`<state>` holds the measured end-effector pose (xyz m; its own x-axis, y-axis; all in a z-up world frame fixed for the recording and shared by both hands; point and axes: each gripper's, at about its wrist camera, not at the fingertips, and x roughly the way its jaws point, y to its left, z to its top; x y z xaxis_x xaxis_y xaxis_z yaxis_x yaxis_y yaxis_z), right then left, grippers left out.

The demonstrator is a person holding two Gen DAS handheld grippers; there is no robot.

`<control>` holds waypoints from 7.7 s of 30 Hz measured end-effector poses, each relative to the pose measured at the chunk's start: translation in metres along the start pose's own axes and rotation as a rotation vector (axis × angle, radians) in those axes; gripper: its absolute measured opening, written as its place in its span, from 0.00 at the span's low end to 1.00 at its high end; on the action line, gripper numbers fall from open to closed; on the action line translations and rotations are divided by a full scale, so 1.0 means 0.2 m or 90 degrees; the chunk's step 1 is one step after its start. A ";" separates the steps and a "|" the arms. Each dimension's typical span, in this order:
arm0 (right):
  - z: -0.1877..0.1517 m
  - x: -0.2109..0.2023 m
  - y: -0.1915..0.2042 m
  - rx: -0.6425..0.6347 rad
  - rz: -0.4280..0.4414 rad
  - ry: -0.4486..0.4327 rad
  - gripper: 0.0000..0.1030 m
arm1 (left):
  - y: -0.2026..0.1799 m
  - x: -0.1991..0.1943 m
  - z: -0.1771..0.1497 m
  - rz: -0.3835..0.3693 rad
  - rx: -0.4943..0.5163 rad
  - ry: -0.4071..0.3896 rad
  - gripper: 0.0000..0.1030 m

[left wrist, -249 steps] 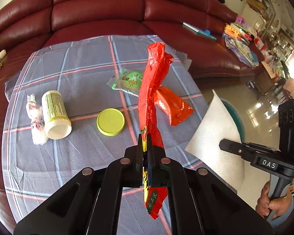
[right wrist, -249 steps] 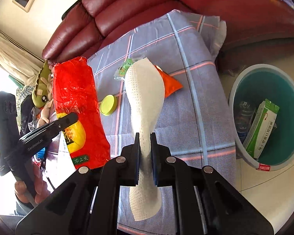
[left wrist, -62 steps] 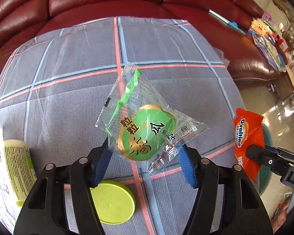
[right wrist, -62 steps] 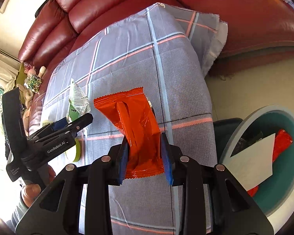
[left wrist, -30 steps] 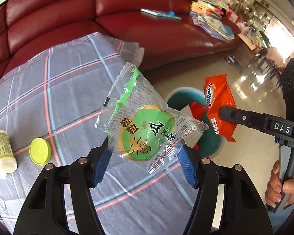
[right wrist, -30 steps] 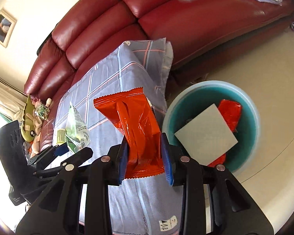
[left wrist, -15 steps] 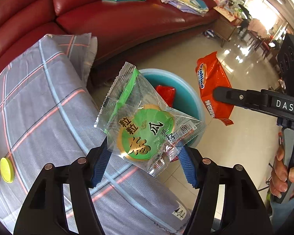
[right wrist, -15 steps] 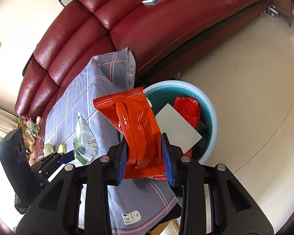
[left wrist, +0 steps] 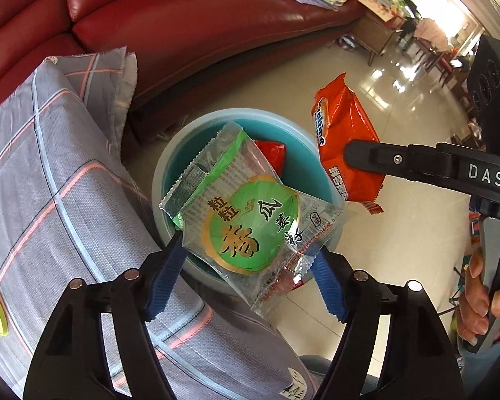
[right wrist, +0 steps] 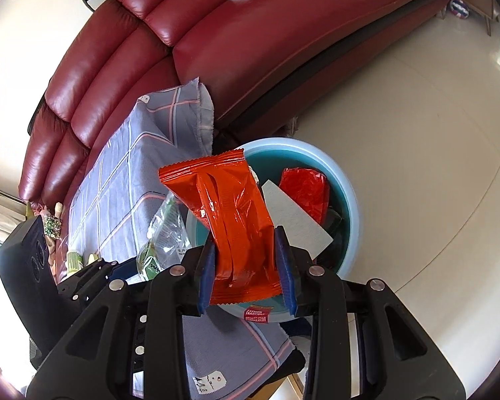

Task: Collect trash
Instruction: 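Carry both packets over the bin and open both tools to drop them, then move both tools back from the bin toward the table, then grasp the yellow-green lid with the right tool while the left tool grasps the white tub, then carry the lid and tub over the teal bin and open both tools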

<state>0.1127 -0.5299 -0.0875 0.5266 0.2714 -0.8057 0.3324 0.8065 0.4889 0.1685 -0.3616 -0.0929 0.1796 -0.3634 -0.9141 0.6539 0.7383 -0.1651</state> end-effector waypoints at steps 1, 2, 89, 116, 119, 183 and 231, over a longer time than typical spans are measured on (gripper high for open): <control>0.00 0.00 0.00 0.000 -0.001 0.001 0.31 | 0.00 0.01 0.00 0.004 0.000 0.001 0.81; 0.00 0.01 0.00 0.001 -0.002 0.001 0.31 | 0.01 0.01 0.00 0.007 0.001 -0.001 0.85; -0.52 0.46 1.39 -0.267 -0.097 0.117 0.87 | 1.33 -0.84 -1.03 0.092 -0.352 -0.107 0.96; -0.80 1.09 1.97 -0.484 -0.159 0.107 0.78 | 1.95 -0.96 -1.35 0.117 -0.508 -0.126 0.96; -0.81 1.11 1.97 -0.492 -0.160 0.112 0.74 | 1.95 -0.96 -1.32 0.117 -0.503 -0.124 0.96; -0.46 0.76 1.45 -0.316 -0.004 0.115 0.50 | 1.79 -0.56 -0.74 0.239 -0.399 -0.018 0.64; -0.13 -0.11 0.09 -0.026 -0.058 -0.055 0.50 | 0.20 -0.19 -0.08 0.024 -0.003 -0.032 0.50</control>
<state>0.0877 -0.5073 -0.0701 0.5610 0.1510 -0.8139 0.3505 0.8474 0.3988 0.1750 -0.3089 -0.0707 0.2409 -0.3625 -0.9003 0.6420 0.7552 -0.1323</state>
